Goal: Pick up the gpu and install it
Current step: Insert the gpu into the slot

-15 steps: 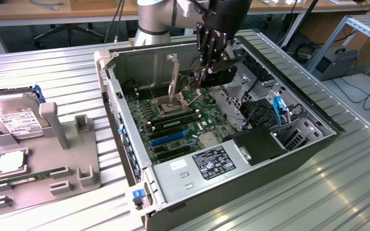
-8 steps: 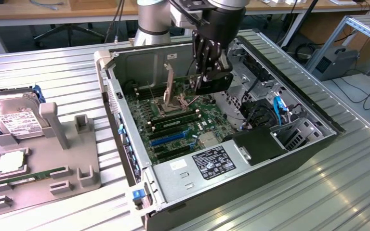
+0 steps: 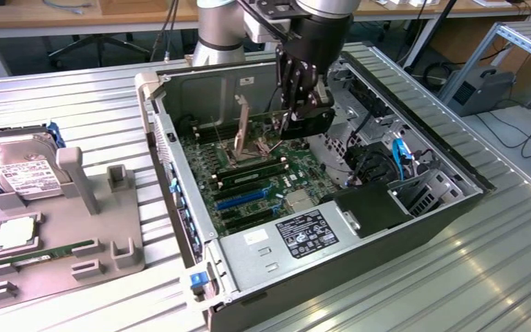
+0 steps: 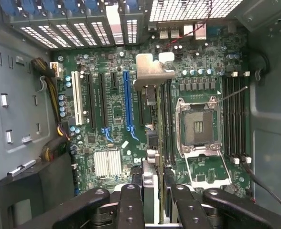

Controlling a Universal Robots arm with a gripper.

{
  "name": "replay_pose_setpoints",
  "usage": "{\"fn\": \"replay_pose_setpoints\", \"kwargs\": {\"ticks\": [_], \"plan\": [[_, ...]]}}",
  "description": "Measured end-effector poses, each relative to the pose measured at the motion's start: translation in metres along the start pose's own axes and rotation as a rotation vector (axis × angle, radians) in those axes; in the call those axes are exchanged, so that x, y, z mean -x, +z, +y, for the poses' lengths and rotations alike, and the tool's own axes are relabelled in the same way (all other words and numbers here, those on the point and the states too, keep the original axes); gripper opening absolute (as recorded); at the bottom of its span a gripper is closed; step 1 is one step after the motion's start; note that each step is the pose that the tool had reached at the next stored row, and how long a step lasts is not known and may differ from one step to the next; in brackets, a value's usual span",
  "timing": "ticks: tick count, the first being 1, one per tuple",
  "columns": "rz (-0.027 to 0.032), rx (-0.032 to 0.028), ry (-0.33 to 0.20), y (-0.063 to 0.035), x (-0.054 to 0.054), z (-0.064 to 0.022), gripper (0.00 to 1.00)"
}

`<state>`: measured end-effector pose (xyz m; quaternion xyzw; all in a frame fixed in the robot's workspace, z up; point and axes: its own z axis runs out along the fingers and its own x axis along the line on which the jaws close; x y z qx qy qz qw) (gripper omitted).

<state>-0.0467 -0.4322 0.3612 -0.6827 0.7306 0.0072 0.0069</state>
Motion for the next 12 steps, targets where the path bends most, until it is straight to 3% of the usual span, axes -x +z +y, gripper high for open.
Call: {"fn": "replay_pose_setpoints", "kwargs": {"ticks": [12], "plan": [[0.0001, 0.0, 0.001, 0.0029, -0.007, 0.0036, 0.27]]}}
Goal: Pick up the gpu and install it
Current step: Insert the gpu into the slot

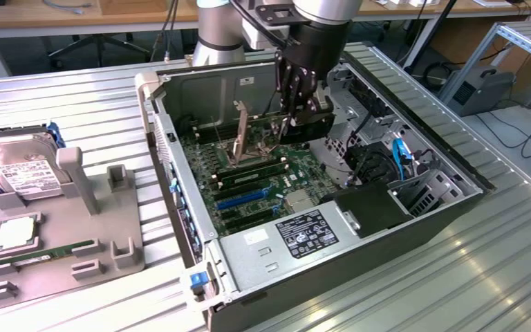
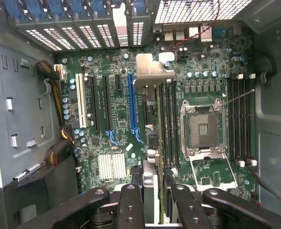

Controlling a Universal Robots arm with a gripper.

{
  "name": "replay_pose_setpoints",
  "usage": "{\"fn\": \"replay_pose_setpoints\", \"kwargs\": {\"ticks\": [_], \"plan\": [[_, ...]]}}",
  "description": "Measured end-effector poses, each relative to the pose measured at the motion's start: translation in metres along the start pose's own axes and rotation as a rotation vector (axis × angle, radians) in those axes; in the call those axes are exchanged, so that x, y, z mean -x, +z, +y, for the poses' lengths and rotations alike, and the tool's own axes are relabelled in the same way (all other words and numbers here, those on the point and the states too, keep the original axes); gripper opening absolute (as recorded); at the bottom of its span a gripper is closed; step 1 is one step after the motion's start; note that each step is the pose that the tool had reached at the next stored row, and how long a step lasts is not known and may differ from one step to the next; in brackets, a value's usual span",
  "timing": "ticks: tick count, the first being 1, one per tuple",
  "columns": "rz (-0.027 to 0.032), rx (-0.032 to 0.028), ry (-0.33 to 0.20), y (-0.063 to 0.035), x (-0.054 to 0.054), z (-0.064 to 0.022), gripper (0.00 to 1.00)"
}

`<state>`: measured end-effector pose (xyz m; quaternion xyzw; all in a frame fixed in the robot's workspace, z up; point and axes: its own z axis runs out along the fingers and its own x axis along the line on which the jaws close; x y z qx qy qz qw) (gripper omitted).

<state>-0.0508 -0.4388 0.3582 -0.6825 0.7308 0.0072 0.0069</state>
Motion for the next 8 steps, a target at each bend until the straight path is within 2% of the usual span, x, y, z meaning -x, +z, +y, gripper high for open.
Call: {"fn": "replay_pose_setpoints", "kwargs": {"ticks": [8], "plan": [[-0.0001, 0.0, 0.0, 0.0017, -0.0036, 0.0017, 0.27]]}}
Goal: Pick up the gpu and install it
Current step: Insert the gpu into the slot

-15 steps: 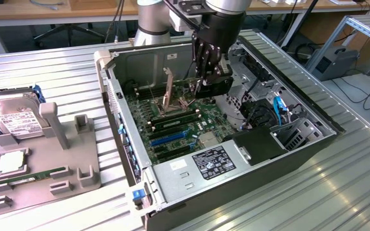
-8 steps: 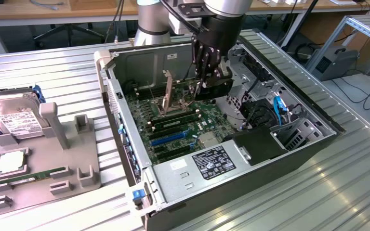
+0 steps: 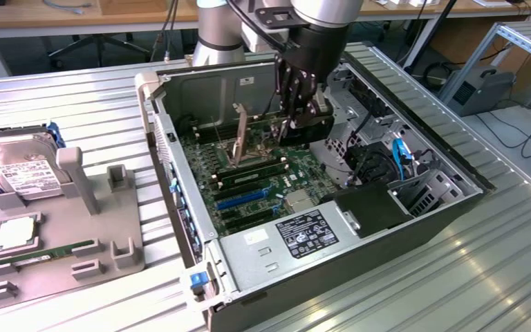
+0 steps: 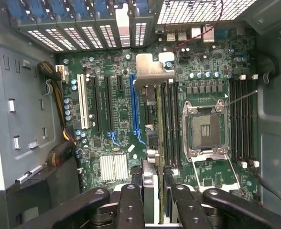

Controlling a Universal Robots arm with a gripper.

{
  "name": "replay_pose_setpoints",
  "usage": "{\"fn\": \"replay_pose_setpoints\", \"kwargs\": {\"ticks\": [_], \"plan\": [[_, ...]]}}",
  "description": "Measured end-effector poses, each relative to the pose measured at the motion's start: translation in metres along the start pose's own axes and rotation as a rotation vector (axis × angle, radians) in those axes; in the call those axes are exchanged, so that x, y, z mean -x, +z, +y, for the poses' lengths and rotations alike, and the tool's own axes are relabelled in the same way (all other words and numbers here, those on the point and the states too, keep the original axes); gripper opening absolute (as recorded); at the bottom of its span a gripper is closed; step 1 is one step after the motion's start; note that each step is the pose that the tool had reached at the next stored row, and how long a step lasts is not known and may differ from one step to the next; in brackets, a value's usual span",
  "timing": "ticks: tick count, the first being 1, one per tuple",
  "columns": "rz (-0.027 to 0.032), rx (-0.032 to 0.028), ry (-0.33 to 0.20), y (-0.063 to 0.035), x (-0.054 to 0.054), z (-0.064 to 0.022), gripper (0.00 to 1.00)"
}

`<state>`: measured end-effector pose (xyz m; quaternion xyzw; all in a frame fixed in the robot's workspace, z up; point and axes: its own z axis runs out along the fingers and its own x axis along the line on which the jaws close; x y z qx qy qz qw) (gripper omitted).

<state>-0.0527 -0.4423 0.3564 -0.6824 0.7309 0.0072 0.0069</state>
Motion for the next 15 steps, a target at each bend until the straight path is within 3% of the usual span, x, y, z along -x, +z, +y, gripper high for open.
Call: {"fn": "replay_pose_setpoints", "kwargs": {"ticks": [15], "plan": [[0.0, 0.0, 0.001, 0.0039, -0.0063, 0.0044, 0.27]]}}
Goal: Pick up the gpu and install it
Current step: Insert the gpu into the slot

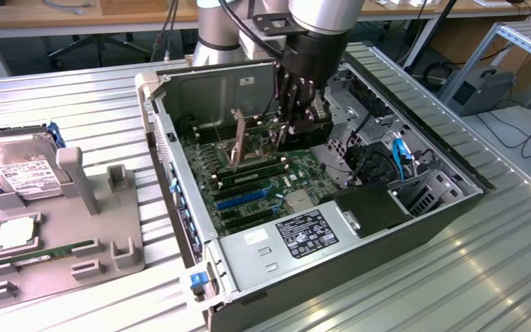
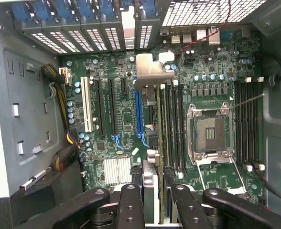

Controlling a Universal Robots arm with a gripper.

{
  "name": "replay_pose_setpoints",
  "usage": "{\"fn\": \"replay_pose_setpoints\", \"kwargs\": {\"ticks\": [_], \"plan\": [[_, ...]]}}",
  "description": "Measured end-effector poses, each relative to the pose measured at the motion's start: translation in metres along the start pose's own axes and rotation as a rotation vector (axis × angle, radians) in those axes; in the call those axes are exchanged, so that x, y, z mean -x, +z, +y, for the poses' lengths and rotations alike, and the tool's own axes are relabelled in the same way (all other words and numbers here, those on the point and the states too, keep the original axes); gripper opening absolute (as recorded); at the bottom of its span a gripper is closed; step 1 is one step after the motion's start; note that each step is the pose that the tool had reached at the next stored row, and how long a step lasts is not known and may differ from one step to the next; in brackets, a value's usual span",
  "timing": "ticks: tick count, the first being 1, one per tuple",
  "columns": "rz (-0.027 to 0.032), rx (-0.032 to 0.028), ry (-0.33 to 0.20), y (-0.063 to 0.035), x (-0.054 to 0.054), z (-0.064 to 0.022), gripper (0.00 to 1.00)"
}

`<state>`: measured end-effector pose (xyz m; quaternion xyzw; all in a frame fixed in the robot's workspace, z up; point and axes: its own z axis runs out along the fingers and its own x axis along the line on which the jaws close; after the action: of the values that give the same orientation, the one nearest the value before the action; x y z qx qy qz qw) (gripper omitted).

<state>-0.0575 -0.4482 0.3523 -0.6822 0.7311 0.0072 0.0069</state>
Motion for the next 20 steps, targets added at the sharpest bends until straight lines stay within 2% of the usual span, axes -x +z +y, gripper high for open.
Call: {"fn": "replay_pose_setpoints", "kwargs": {"ticks": [20], "plan": [[0.0, -0.0004, 0.02, 0.0119, -0.005, 0.0055, 0.27]]}}
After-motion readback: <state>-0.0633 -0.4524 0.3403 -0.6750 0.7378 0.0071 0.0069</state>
